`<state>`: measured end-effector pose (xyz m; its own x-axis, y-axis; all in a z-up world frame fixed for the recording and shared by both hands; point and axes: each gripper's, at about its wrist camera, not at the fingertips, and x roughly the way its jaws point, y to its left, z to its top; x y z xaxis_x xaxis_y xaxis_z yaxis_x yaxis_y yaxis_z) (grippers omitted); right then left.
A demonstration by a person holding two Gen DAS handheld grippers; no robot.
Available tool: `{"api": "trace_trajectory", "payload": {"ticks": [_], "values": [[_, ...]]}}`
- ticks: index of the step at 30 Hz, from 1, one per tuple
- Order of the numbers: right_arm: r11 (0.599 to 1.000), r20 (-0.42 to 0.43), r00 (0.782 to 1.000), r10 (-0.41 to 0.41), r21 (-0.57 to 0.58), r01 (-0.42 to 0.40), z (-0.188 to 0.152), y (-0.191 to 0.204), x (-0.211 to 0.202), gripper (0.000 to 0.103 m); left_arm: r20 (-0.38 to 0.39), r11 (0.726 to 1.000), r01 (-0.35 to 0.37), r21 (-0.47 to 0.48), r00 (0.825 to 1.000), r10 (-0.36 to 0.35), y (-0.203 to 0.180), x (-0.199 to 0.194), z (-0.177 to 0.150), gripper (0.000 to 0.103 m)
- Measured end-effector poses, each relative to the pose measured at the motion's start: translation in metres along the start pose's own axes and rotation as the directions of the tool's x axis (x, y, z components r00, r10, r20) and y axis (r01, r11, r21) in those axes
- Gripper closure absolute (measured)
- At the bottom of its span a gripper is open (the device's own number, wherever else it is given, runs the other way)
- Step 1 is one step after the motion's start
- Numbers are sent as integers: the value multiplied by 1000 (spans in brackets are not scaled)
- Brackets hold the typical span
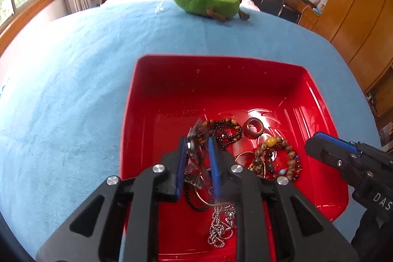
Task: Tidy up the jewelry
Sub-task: 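Open both tools to drop the watch and bracelet into the box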
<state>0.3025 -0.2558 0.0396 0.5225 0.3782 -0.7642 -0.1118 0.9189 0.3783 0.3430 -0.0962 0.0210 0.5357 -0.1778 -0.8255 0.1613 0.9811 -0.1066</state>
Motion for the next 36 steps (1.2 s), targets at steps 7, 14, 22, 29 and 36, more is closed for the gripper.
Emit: {"api": "trace_trajectory", "payload": {"ticks": [7, 14, 22, 29, 36], "values": [[1000, 12, 1000, 6, -9, -6, -6, 6, -12, 81, 50, 1000, 14, 4, 999, -14, -1, -27, -6, 85], [999, 38, 999, -11, -34, 12, -12, 15, -24, 81, 70, 1000, 6, 0, 998, -6, 2, -39, -11, 79], [999, 51, 998, -31, -37, 33, -22, 18, -34, 73, 87, 1000, -12, -9, 996, 13, 6, -50, -21, 65], [996, 56, 996, -67, -50, 70, -34, 21, -41, 58, 114, 999, -43, 1, 993, 42, 8, -65, -41, 48], [989, 87, 988, -125, -69, 131, -49, 25, -54, 25, 156, 996, -77, 36, 985, 70, 7, -84, -64, 20]]}}
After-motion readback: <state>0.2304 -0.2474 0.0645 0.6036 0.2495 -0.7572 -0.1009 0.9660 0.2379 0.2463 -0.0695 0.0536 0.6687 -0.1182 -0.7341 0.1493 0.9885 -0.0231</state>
